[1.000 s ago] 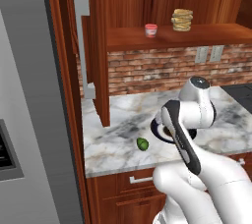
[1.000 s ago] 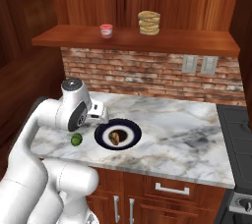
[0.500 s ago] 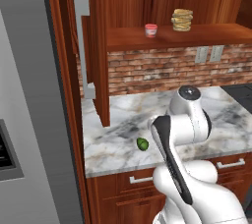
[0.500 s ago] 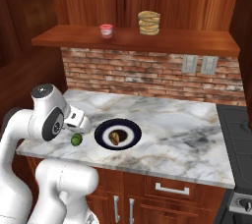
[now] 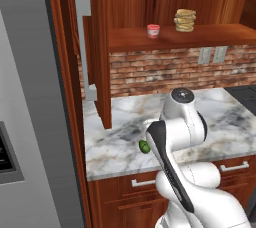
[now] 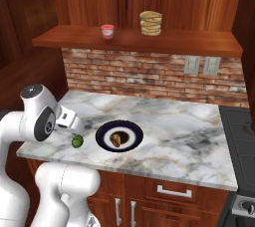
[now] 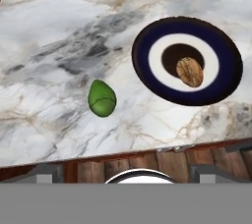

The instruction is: Pick the avocado and bread from the counter and place them on the plate. Then pick the jam from the cabinet and place it next to the plate. Lastly close the cabinet door.

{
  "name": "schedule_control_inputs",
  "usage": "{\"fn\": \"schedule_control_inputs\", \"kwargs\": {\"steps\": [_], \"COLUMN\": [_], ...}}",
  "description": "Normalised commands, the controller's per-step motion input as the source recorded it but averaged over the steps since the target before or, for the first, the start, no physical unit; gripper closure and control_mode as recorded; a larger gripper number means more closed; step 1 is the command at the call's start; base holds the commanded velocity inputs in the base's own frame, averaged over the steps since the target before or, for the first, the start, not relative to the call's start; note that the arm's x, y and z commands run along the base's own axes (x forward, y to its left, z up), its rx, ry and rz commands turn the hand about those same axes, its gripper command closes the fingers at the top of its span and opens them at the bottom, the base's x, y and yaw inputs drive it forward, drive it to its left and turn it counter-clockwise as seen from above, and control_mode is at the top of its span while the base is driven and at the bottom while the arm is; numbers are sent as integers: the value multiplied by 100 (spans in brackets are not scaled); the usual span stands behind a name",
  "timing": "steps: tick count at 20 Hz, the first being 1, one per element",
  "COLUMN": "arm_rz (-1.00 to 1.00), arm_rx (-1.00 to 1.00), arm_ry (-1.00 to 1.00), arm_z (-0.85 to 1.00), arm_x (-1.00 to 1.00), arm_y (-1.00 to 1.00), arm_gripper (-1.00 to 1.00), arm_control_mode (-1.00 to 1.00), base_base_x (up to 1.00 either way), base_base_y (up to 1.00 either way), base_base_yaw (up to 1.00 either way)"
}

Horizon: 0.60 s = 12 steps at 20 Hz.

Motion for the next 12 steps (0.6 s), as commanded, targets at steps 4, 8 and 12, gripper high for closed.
{"fn": "schedule_control_inputs", "kwargs": {"steps": [4,8,12], "arm_rz": [10,8,8], "arm_rx": [0,0,0], "arm_ry": [5,10,11], "arm_z": [-4,-15,-18], "arm_x": [4,18,19], "arm_y": [10,12,11], "arm_gripper": [-100,-100,-100], "arm_control_mode": [-100,-100,-100], "base_base_x": [0,0,0], "base_base_y": [0,0,0], "base_base_yaw": [0,0,0]}}
